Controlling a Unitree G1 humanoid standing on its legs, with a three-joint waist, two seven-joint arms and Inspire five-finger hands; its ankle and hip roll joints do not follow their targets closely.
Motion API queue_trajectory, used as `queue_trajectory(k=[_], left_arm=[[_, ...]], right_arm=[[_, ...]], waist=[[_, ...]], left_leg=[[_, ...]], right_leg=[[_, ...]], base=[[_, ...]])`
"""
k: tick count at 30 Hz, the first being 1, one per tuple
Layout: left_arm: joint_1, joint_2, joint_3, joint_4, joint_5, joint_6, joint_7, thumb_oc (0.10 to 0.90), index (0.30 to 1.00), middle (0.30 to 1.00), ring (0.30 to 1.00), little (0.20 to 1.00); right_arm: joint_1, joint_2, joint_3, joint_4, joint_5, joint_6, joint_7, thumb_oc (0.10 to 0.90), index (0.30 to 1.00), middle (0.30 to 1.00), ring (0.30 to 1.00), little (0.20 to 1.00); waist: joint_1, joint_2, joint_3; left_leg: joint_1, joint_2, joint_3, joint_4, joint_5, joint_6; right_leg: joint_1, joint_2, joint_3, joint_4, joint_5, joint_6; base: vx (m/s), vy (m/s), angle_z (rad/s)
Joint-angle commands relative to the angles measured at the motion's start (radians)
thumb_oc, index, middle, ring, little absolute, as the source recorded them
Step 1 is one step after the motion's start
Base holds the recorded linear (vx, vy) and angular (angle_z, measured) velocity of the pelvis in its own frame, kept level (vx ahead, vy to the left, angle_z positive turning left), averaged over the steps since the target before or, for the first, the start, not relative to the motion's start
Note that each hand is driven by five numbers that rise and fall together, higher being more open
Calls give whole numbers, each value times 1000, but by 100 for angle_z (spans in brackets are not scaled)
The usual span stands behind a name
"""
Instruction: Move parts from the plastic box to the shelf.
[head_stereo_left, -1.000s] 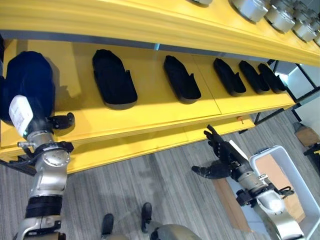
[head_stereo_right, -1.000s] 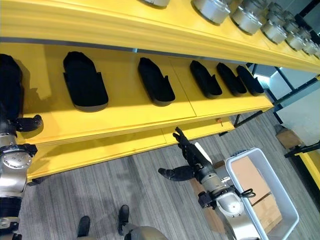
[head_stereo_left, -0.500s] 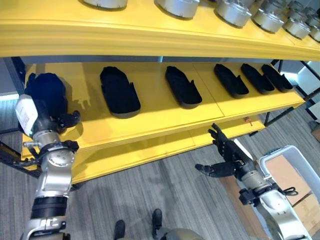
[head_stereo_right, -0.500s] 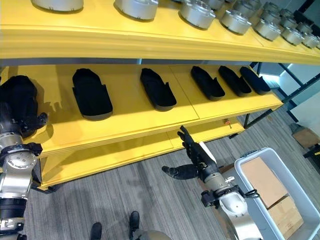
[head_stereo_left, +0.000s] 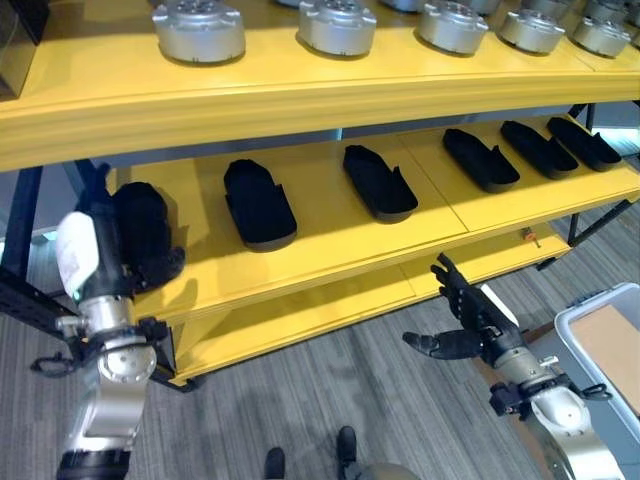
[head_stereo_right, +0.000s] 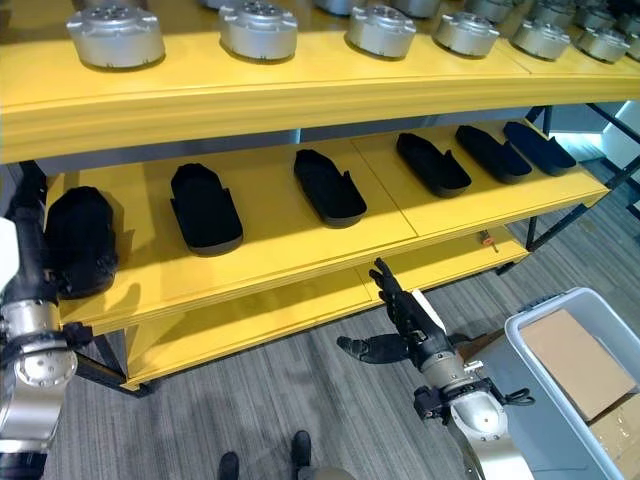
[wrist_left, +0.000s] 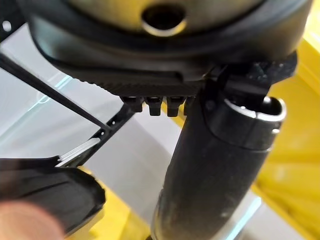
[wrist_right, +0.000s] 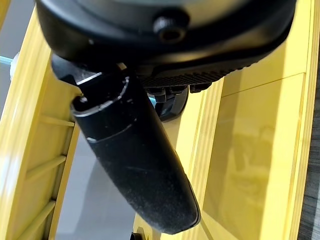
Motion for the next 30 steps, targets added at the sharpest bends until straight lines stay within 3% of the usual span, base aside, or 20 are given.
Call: queue_trajectory(k=[1,7,10,15,30], left_arm=[[-40,38,71,-25,103,-101,3,900,1000,1000,1000,1000],[51,41,90,-80,188,-120,8,900,1000,1000,1000,1000],[177,50,136,-149,240,-153,-4,900,1000,1000,1000,1000],[243,42,159,-159,244,-160,-14,900,1000,1000,1000,1000],[258,71,147,-130,314,-145,-2,900,1000,1000,1000,1000]], right_arm=[[-24,-7,-86,-85,16,-109,-3,900,1000,1000,1000,1000],[-7,0,-80,-88,12,-124,-9,900,1000,1000,1000,1000],[4,1,-84,-97,24,-136,-11,900,1000,1000,1000,1000],[3,-5,-83,-101,25,-138,-11,900,1000,1000,1000,1000],[-32,-26,-56,-109,12,-145,-33,900,1000,1000,1000,1000]], waist=[[-1,-9,-81],[11,-6,-76],[30,-10,-52],[46,-16,-29],[79,-51,57]], left_leg=[[8,-32,22,-8,-57,43],[4,-36,14,-8,-56,45],[-6,-44,1,-8,-53,52],[-12,-53,-13,-8,-51,58],[-42,-75,-33,-6,-40,75]], right_leg=[[70,-34,-44,1,-111,66],[68,-40,-53,1,-110,67],[64,-48,-67,1,-107,72],[62,-54,-78,1,-104,75],[46,-74,-98,1,-85,86]], base=[[0,0,0],[-4,7,4],[-29,33,21],[-20,26,9],[-31,26,5]])
